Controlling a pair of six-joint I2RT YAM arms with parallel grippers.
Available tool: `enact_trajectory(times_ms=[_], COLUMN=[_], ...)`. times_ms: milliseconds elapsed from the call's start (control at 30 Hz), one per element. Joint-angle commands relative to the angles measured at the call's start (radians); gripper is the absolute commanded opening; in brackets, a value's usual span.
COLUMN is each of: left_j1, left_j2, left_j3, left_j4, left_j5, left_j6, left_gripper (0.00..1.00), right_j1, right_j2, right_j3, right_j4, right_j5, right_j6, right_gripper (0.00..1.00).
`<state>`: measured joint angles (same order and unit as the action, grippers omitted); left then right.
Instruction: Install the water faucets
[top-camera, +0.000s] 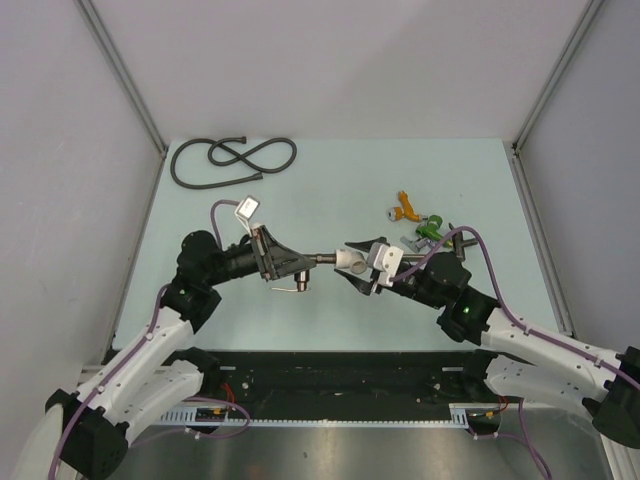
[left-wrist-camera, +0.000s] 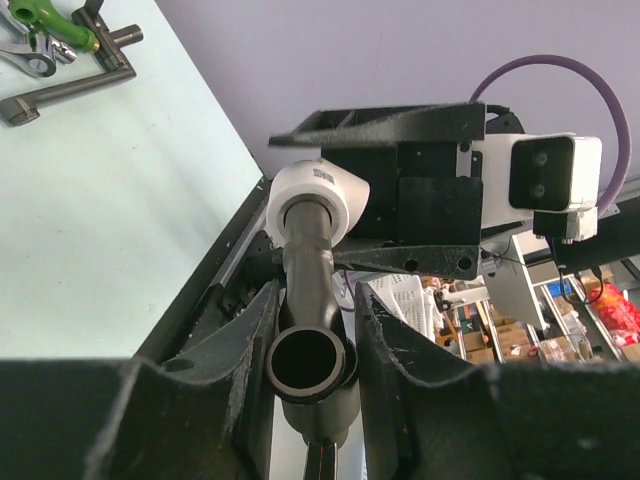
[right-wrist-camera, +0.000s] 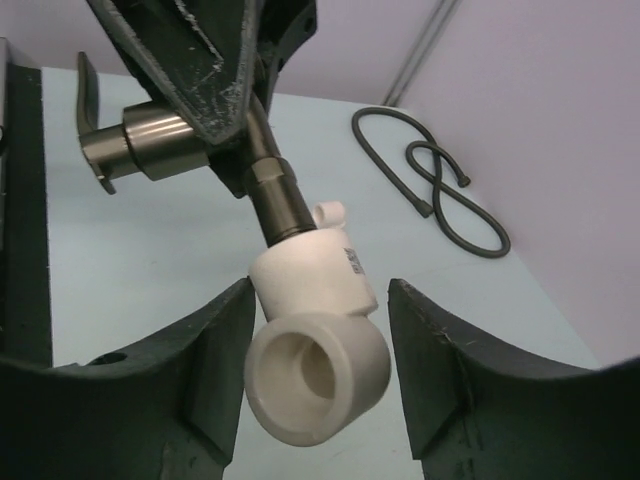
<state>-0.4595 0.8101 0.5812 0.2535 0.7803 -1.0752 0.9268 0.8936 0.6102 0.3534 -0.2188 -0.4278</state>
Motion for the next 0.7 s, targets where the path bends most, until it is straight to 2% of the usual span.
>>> enact_trajectory(times_ms=[0,33,100,133,200,333,367,433,467,500,667], left_j1=[0.004,0.004,0.004,0.004,0.004,0.004,0.004,0.002,0.002,0.002,0.001], left_j2=[0.003,0.001,0.006,0.004,-0.002,-0.078,-0.097,-0.143,-0.185,-0.204,-0.299], left_j3=[0.068,0.074,0.083,0.095,0.111,0.138,0.135,0.109,0.1,0.091,0.045], left_j4=[0.049,0.044,0.033,0.02,0.003,-0.045,-0.045,-0.039,-0.033,-0.028,-0.02], left_j5=[0.057,0.059,0.062,0.065,0.066,0.025,0.005,-0.039,-0.044,-0.042,0.106], left_j6=[-0.006,0.0,0.029,0.046,0.133,0.375,0.496,0.619,0.75,0.815,1.191], left_gripper=[0.0,0.0,0.01,0.0,0.01,0.02,0.02,0.01,0.0,0.0,0.01], right_j1=[0.006,0.004,0.004,0.001,-0.017,-0.107,-0.129,-0.183,-0.193,-0.212,-0.235], right_j2=[-0.013,-0.01,0.004,0.007,0.014,0.041,0.05,0.08,0.091,0.102,0.189], right_j3=[0.002,0.003,0.005,0.005,0.006,0.02,0.025,0.039,0.058,0.071,0.132], right_j4=[0.05,0.05,0.053,0.055,0.071,0.151,0.169,0.211,0.217,0.222,0.252], right_j5=[-0.057,-0.062,-0.077,-0.086,-0.125,-0.313,-0.344,-0.41,-0.431,-0.45,-0.582], right_j6=[0.014,0.017,0.032,0.056,0.095,0.346,0.403,0.496,0.579,0.612,0.817], right_gripper=[0.53,0.41,0.25,0.09,0.0,0.0,0.0,0.0,0.0,0.0,0.0])
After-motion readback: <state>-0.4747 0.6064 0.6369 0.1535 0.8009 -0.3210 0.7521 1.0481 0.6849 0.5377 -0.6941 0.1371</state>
